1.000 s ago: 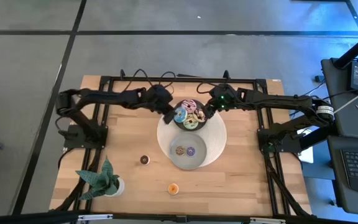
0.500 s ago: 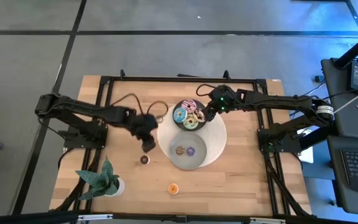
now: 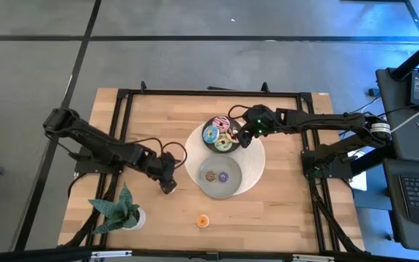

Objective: Pick & Place donuts
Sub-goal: Put the small black donut on the gray plate

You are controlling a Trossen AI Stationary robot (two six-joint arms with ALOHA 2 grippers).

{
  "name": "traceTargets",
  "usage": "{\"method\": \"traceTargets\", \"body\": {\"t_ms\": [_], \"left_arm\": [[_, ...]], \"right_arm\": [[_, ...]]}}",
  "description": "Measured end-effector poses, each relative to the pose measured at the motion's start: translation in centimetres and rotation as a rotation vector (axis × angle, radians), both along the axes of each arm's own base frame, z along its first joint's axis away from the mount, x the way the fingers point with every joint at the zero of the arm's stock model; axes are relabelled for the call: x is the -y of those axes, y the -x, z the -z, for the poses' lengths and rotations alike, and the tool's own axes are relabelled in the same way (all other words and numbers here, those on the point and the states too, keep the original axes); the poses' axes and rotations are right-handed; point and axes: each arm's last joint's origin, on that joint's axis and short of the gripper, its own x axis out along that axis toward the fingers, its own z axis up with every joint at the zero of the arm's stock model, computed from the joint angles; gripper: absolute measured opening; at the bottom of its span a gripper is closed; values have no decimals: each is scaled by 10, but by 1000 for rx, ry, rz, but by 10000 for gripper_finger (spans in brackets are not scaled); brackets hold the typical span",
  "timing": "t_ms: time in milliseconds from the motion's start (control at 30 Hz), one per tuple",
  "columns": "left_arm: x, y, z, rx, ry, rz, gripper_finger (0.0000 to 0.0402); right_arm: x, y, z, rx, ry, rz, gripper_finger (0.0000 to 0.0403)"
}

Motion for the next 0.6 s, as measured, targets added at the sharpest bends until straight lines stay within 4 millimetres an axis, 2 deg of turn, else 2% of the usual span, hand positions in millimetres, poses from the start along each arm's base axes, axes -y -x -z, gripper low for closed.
{"method": "traceTargets", "body": {"t_ms": [200,600], "left_arm": [[7,3,14,-47,-29,29,144],[18,-6,42,-127,-59,69,134]], "right_arm": [[-1,0,0,3,-1,-2,244],[-1,-1,0,8,-3,1,244]]}}
